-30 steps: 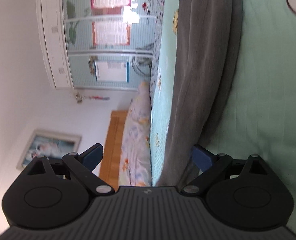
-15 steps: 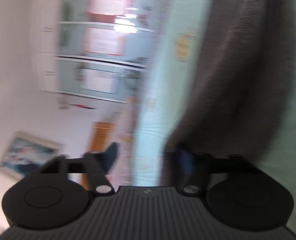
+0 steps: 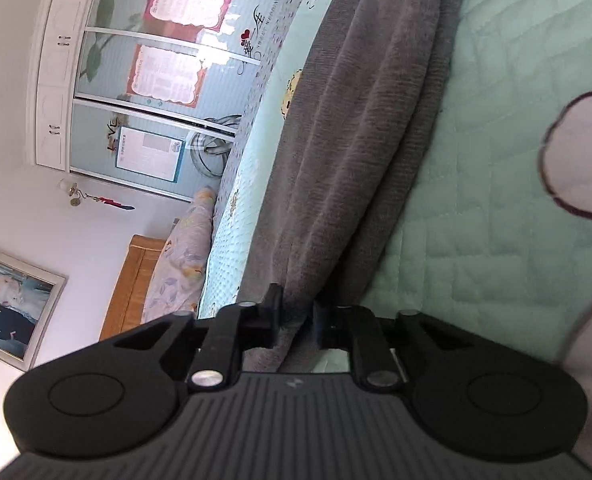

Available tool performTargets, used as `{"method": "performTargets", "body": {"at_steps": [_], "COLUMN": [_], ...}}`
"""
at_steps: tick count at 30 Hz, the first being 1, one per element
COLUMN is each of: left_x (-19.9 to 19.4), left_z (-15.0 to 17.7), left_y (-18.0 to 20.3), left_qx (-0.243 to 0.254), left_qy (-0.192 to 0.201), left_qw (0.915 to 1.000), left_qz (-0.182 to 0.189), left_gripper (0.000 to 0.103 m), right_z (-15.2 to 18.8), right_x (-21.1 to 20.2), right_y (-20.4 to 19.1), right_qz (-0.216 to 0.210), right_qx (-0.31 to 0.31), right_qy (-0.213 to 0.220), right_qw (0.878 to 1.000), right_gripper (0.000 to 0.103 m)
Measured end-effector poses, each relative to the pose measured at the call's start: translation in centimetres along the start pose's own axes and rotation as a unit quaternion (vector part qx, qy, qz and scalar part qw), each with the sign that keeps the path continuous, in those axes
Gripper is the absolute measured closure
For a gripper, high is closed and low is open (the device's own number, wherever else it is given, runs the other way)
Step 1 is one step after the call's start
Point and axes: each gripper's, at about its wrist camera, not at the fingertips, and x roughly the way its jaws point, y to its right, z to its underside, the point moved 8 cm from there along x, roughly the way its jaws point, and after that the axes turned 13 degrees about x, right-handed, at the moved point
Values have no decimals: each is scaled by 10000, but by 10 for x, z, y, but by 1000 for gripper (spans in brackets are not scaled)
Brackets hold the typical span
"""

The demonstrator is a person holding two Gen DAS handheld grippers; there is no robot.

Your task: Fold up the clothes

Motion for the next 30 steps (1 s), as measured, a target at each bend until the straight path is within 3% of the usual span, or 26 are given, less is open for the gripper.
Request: {"method": "performTargets", "body": {"at_steps": [2,5,7,11,14,16,17,19,22,24,27,29,30], "left_x": [1,3,7,11,9,7,4,-4,-27,-45,-53,-52,-44], "left_z": [0,-1,-3,-4,-4,-4,-4,-5,-5,-5,-3,0,0], "left_y": [0,0,-1,-3,-4,-4,-3,-1,4,16,45,67,78], "left_qx": [2,-5,-13,-29,-46,-80,-144,-282,-970,-1131,-893,-682,-491], "left_qy": [6,19,23,26,23,14,-14,-78,14,137,69,-59,-119], "left_qw": [10000,10000,10000,10000,9999,9998,9996,9984,9887,9811,9768,9746,9749], "left_qz": [5,33,51,85,111,159,259,481,1142,1563,1947,2135,2168], "left_gripper": [77,77,77,77,76,71,69,52,31,31,22,21,20], "right_z": [2,13,34,93,115,122,123,119,110,112,117,117,113], "right_x": [-20,-45,-46,-4,51,80,91,89,88,89,73,56,54], "right_y": [-5,-16,-36,-84,-86,-57,-39,-17,-10,-13,-30,-45,-52], "right_qz": [-54,-134,-612,-1485,-1288,-598,-217,-332,-527,-492,-856,-1127,-1144], "right_qx": [-98,-479,-787,-1272,-1205,-1108,-1048,-786,-369,-529,-717,-910,-987], "right_qy": [217,567,272,-862,-1290,-1510,-1559,-1549,-1655,-1661,-1530,-1326,-1221], "right_qw": [9997,9972,9946,9769,9758,9805,9819,9842,9841,9835,9819,9805,9809], "right_gripper": [58,52,52,52,52,54,61,85,86,84,66,43,37]}}
